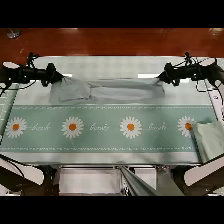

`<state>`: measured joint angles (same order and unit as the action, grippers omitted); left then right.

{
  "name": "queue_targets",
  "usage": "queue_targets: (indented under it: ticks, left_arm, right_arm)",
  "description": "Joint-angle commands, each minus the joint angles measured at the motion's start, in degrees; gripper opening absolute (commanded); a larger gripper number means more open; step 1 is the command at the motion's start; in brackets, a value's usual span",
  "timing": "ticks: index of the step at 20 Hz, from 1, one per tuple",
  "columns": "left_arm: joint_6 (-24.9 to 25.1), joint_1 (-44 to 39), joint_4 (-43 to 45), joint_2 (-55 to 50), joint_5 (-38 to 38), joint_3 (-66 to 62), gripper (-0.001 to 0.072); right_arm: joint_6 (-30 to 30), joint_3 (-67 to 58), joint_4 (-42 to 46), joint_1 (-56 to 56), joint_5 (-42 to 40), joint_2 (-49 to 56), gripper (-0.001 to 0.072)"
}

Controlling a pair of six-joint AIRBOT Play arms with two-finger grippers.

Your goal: Fold the shirts.

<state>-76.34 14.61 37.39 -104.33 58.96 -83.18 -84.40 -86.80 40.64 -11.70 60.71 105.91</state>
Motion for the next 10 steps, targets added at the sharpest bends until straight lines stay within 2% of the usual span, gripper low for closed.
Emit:
queue_targets:
  ticks: [1, 2, 4, 6, 8, 10]
  left_arm:
    - [1.31, 0.26, 0.98, -1.66, 5.88, -2.99, 0.0705]
    - [1.46, 1.36, 3.82, -1.64, 10.14, -4.68, 0.0702]
    - [-3.45, 4.81, 13.4, -1.03, 19.3, -7.41, 0.0701]
    - [-5.64, 8.52, 20.09, 1.97, 22.27, -6.36, 0.07]
    - [-5.6, 10.05, 19.67, 7.85, 16.04, -1.2, 0.07]
    - [-5.05, 8.94, 18.84, 16.41, 4.63, 7.45, 0.07]
  right_arm:
    - [2.08, -4.09, -1.9, -0.66, 1.11, 2.73, 0.0623]
    - [2.67, -4.83, -1.18, -1.92, 3.19, 2.38, 0.0623]
    - [2.58, -4.92, 2.97, -5.51, 7.82, 1.14, 0.0623]
    - [0.13, -4.74, 10.25, -8.39, 14.27, 0.98, 0.0623]
    - [-1.7, -2.58, 15.5, -8.57, 16.7, 1.03, 0.0623]
    - [-1.53, 0.09, 15.02, -7.54, 15.98, 1.31, 0.0623]
